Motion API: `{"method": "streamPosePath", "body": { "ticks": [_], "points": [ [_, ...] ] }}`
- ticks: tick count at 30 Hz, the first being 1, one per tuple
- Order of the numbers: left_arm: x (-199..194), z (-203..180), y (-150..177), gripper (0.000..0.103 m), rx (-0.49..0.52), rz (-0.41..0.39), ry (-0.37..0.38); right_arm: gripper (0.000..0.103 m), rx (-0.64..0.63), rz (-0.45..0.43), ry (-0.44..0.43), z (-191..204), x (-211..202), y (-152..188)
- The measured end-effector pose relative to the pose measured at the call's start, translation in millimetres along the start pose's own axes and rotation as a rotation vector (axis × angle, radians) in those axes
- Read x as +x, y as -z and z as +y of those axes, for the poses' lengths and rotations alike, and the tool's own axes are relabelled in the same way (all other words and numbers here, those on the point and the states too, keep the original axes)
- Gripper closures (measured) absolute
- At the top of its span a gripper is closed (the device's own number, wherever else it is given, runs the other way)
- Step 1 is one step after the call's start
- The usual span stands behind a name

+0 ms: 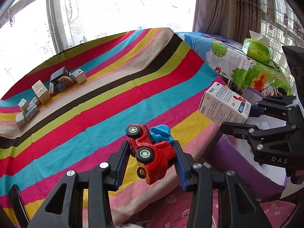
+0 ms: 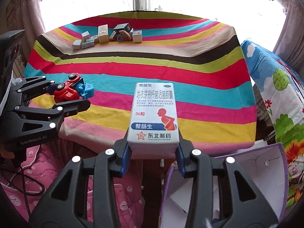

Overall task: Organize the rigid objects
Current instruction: 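Carry the red car in left while right carries the medicine box to the bin, then lower the medicine box into the bin and open right while left holds the car above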

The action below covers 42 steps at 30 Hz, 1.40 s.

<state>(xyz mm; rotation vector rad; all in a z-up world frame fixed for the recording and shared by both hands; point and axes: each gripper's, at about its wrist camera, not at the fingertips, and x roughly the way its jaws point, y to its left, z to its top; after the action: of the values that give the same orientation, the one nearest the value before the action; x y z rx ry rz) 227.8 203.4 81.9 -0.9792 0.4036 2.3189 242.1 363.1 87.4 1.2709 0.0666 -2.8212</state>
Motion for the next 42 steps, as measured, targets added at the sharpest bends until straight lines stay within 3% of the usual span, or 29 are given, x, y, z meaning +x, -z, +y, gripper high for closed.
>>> {"method": "streamPosePath", "body": {
  "ticks": [11,17,21,34,38,42],
  "points": [
    [24,-108,-36,0.058,0.232,0.066,0.223,0.059,0.264,0.043,0.219,-114,-40,57],
    [39,-151,-41,0.057,0.270,0.137,0.367,0.059,0.369,0.067,0.331,-164,-54,81],
    [46,-175,-35,0.057,0.308,0.176,0.421,0.059,0.428,0.092,0.367,-186,-51,95],
    [69,-226,-12,0.057,0.428,0.267,0.483,0.059,0.435,0.187,0.378,-204,-17,115],
    [76,-226,-11,0.057,0.409,0.289,0.484,0.059,0.405,0.204,0.369,-205,-8,115],
    [86,-223,-9,0.057,0.369,0.325,0.488,0.059,0.326,0.278,0.379,-205,15,110]
  ]
}}
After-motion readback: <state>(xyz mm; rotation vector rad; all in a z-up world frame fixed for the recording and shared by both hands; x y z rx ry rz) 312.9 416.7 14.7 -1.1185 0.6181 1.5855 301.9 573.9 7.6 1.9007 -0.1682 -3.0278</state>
